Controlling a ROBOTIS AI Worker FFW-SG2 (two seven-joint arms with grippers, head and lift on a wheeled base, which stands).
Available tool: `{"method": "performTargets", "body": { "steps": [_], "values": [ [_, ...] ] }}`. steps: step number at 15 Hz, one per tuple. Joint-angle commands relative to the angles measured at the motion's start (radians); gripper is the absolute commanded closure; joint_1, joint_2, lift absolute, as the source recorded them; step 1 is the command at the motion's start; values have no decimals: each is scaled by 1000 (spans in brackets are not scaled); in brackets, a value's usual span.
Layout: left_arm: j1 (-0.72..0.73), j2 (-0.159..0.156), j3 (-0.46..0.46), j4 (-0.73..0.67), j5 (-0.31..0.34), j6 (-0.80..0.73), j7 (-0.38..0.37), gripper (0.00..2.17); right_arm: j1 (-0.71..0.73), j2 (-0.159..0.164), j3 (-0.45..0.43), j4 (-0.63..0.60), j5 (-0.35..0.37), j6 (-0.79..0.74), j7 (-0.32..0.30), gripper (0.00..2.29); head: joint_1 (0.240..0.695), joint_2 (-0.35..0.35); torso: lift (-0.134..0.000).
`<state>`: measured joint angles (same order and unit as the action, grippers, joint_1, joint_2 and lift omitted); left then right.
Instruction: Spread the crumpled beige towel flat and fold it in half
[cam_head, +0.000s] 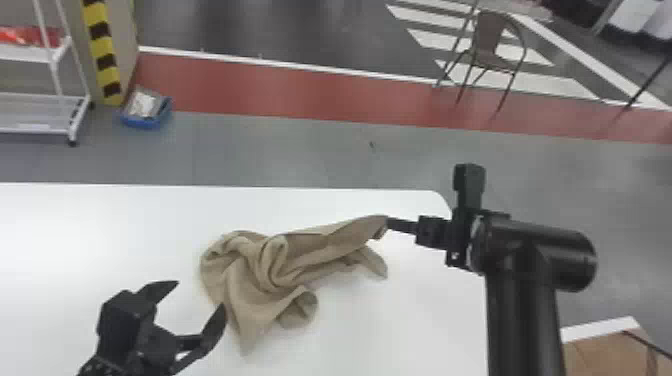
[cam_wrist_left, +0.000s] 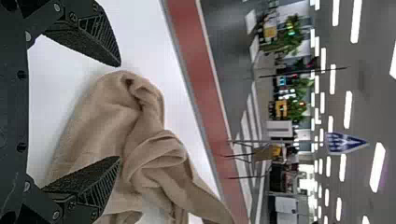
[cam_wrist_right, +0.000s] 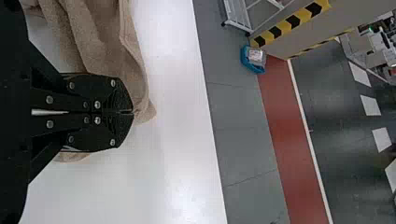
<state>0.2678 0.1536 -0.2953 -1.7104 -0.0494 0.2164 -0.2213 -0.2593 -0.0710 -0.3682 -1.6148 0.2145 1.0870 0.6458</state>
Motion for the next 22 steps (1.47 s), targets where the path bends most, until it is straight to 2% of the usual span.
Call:
{"method": "performTargets", "body": {
  "steps": [1, 3, 9, 12, 14, 16, 18, 22],
  "values": [
    [-21, 0, -4, 3, 33, 142, -16, 205, 11, 0, 11, -74, -9, 66, 0, 1210, 695, -307, 0],
    [-22, 0, -4, -1, 53, 179, -32, 205, 11, 0, 14, -86, -12, 97, 0, 1210, 695, -305, 0],
    [-50, -9, -36, 8, 40, 326, -20, 208, 11, 0, 18, -117, -37, 152, 6, 1210, 695, -300, 0],
    [-53, -13, -81, 20, 36, 326, 7, 218, 12, 0, 20, -123, -37, 164, 8, 1210, 695, -307, 0],
    [-56, -29, -102, 32, 40, 320, 80, 329, 14, 0, 23, -125, -35, 161, 9, 1210, 695, -318, 0],
    [-55, -31, -110, 29, 45, 320, 88, 329, 17, 0, 25, -125, -35, 161, 9, 1210, 695, -325, 0],
    [-50, -31, -114, 23, 53, 320, 94, 424, 17, 0, 26, -125, -35, 161, 9, 1210, 695, -332, 0],
    [-44, -31, -151, 17, 66, 323, 97, 424, 17, 0, 38, -123, -35, 158, 9, 1210, 695, -346, 0]
  ]
}}
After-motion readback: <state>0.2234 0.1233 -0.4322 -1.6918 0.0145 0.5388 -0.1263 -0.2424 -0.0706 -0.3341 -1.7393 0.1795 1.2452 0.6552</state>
